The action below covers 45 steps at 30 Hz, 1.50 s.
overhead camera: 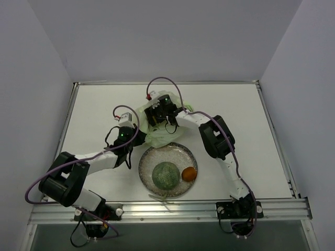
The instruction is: Take the fake fruits out of the plastic bag
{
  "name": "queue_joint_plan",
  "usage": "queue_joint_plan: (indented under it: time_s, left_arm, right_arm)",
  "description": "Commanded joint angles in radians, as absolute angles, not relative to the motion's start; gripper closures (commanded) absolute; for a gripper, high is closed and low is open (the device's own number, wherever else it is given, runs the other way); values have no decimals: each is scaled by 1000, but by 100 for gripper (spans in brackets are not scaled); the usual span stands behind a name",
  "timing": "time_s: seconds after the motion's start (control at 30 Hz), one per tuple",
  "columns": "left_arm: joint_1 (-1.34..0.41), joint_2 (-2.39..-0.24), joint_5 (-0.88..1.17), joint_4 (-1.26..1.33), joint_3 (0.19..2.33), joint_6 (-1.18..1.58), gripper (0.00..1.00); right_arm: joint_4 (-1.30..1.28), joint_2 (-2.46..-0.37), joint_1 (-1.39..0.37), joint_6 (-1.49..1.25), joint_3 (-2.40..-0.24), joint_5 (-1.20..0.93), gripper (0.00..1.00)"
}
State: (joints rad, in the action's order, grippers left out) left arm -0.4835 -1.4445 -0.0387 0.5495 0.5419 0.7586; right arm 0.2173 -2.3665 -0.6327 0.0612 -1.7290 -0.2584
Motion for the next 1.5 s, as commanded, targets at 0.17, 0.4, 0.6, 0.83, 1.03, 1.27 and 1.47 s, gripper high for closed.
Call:
queue_joint_plan:
  time_s: [0.17,0.4,0.6,0.83,1.03,1.27,1.47]
  left_arm:
    - [-486,-1427,-60,543,588,732,98]
    - [-485,-1411,-74,526,595,709,98]
    - [-482,-1387,-77,522,591,698,98]
    - [-480,-1324,-115,505,574,673,98]
    - [-479,-1319,-121,497,575,670,98]
    - [-479,-1367,-91,517,583,686,98]
    - [-479,-1404,-69,534,591,693,98]
  right_arm:
    - [340,-2191,-641,17,-1585,-227,75]
    - [330,-2001,-667,-51,-1462,-198,78]
    - [313,-1896,-724,-69,-1355,-103,76]
    - [299,-2011,-736,-126,-1458,95,72]
    - [301,-2121,-720,-137,-1554,272,71]
    - [301,-2164,-667,-68,-1581,307,38]
    - [302,-2253,-623,-81,-1640,229,22]
